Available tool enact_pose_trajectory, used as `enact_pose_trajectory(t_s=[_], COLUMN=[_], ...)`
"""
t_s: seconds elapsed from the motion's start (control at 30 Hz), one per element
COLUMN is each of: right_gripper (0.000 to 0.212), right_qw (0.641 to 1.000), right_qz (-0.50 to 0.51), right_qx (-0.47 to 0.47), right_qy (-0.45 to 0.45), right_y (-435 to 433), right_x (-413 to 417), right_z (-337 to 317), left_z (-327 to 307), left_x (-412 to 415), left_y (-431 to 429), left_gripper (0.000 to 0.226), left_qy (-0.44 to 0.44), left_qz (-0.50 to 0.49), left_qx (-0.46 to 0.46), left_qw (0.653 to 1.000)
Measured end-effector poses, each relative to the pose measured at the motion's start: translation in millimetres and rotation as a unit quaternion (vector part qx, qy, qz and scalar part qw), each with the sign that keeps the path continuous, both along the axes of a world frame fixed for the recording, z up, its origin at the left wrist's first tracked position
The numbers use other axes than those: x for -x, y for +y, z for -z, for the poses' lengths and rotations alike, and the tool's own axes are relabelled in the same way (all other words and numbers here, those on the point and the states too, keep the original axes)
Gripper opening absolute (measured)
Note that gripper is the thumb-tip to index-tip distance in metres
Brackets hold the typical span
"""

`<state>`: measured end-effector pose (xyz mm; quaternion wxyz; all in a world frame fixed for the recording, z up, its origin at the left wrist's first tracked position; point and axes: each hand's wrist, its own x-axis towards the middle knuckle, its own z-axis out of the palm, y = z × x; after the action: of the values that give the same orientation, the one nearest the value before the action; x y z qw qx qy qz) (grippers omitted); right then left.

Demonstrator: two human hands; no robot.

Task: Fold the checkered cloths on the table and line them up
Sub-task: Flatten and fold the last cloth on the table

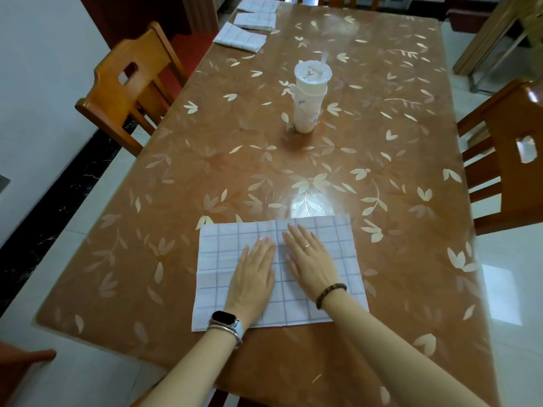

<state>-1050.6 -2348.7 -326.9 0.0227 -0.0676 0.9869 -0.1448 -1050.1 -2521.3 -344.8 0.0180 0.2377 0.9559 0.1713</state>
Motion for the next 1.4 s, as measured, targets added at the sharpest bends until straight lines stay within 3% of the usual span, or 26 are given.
enact_pose_trajectory(t_s=[0.17,0.27,0.67,0.93,1.2,1.4], right_gripper=[0.06,0.068,0.069,0.064,0.067,0.067], right_qw=[0.995,0.995,0.989,0.997,0.994,0.992], right_qz=[0.015,0.023,0.098,0.017,0.047,0.071], right_qx=[-0.042,-0.049,-0.045,-0.013,-0.036,-0.004], right_qy=[-0.088,-0.079,-0.101,-0.076,-0.09,-0.1], right_y=[-8,0,52,1,4,28], right_x=[-12,-17,-25,-57,-76,-83], right_z=[22,25,17,10,21,12], left_z=[18,24,23,18,22,15], left_x=[-5,-6,0,-30,-41,-42], left_y=[6,-4,-61,-25,-38,-63], left_gripper=[0.061,0.063,0.072,0.07,0.072,0.074], left_qy=[-0.029,-0.029,-0.029,-0.038,-0.048,-0.065], left_qz=[-0.001,-0.008,-0.087,0.036,0.025,0.059], left_qx=[0.073,0.099,0.115,0.112,0.135,0.087], left_qw=[0.997,0.995,0.989,0.992,0.989,0.992])
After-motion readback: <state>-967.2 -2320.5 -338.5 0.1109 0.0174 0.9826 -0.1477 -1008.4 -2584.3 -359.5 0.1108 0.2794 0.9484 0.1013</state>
